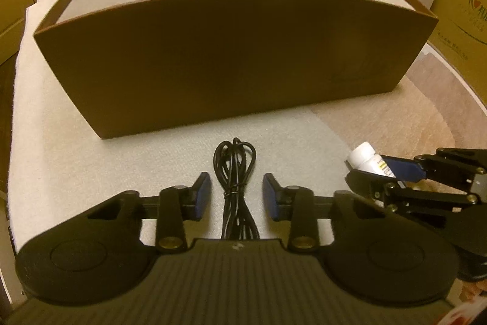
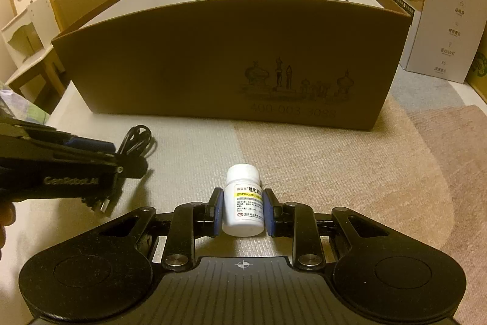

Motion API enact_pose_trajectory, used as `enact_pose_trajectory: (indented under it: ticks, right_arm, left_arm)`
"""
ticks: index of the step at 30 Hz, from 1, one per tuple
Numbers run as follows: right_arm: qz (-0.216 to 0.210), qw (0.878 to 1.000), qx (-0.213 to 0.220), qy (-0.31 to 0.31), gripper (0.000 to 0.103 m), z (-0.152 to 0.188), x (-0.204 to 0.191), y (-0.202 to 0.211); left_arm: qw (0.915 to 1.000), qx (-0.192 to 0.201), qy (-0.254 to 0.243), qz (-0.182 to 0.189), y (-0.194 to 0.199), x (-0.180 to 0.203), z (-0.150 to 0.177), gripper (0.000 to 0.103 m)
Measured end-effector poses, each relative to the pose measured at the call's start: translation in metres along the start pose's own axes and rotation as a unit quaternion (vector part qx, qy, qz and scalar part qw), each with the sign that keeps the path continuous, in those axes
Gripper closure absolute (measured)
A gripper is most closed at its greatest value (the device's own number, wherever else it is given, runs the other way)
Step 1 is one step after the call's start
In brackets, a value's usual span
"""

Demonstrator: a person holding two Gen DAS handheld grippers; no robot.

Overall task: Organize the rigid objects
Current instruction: 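Close the left gripper on the black cable while the right gripper grasps the white pill bottle, then lift and carry the cable and pill bottle over the brown box with both grippers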

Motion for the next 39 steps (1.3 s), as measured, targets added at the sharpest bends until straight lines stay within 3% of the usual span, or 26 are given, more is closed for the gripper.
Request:
enact_pose_trajectory:
  ticks: [4,8,23,39]
  right_arm:
    - [0.0,1.0,0.002,0.002,0.076,0.001,-0.001,-0.001]
    - [0.0,1.0,0.005,0.003,0.076,0.003,-0.001,0.0]
    - [0.006,1.0,0.006,0.012,0.076,0.002,-0.004,-0.001]
    - [-0.007,1.0,0.001,0.02,0.076,-0.005,-0.009,0.012]
  left_arm:
    - [0.9999,0.006,-0.007,-0.006,-0.001,0.002,0.002,0.073]
    - [0.9999,0.009,-0.012,-0.007,0.003,0.0,0.007,0.088]
    - [0.9997,-0.002,-0.018,-0.016,0.007,0.002,0.014,0.089]
    - [0.9998,0.016,-0.009,-0.01,0.031,0.002,0.017,0.09]
Point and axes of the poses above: each gripper's, at about its wrist camera, not at the fingertips, and y roughly against the way its jaws point, x to its right, z to its underside, the point moved 10 cm from there along -y, roughly the way its jaws point
